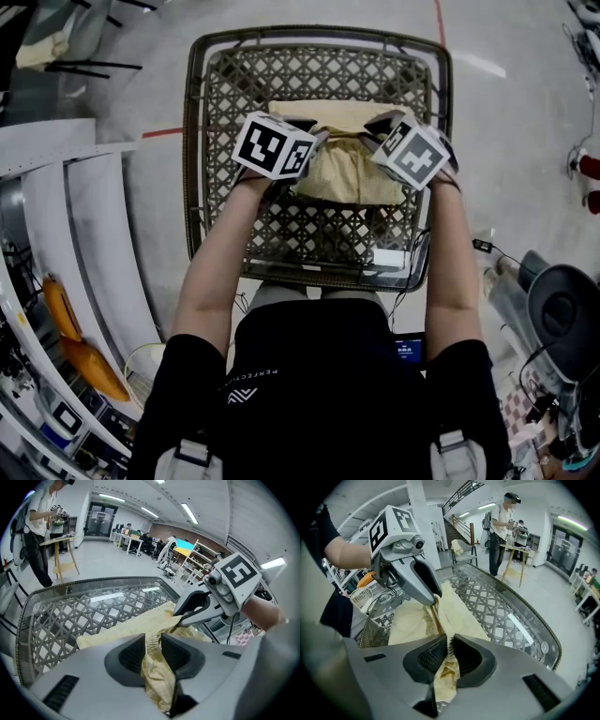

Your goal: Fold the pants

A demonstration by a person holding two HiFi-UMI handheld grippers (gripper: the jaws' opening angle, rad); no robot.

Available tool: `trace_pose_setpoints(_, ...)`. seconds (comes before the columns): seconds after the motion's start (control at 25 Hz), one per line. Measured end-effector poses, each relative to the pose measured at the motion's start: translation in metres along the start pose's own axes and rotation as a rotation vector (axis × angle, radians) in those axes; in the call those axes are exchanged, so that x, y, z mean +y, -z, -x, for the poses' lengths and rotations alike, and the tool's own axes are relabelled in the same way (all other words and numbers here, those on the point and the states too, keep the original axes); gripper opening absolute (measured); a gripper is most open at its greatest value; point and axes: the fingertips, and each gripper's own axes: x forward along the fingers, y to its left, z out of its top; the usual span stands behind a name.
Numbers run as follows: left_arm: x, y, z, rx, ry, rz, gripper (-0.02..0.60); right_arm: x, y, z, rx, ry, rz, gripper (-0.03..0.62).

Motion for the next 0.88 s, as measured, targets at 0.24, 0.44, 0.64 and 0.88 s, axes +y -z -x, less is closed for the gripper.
trace_pose_setpoints(0.24,0.011,-0.01,0.002,-0.031,-0.063,0.011,0.121,-0.011,-0.007,0.002,-0.042,0.056,-0.042,0.06)
trace_pose_setpoints(0.44,0.032,-0.021,0.014,-0.098,-0.194,-0.002,0.102,-0.031,-0.014,0.016,-0.123,0.153,-0.097,0.061)
trace_pose_setpoints(0.64,0.041,-0.03,0.026,-0.134,-0.234,-0.001,0.028,-0.045,-0.013,0.029,-0.155,0.218,-0.114,0.06)
trace_pose_setpoints(0.88,0.004,-0.024,0.024,-0.111,-0.078,-0.034,0.015,-0.02,-0.015,0.037,-0.18,0.137,-0.066,0.06)
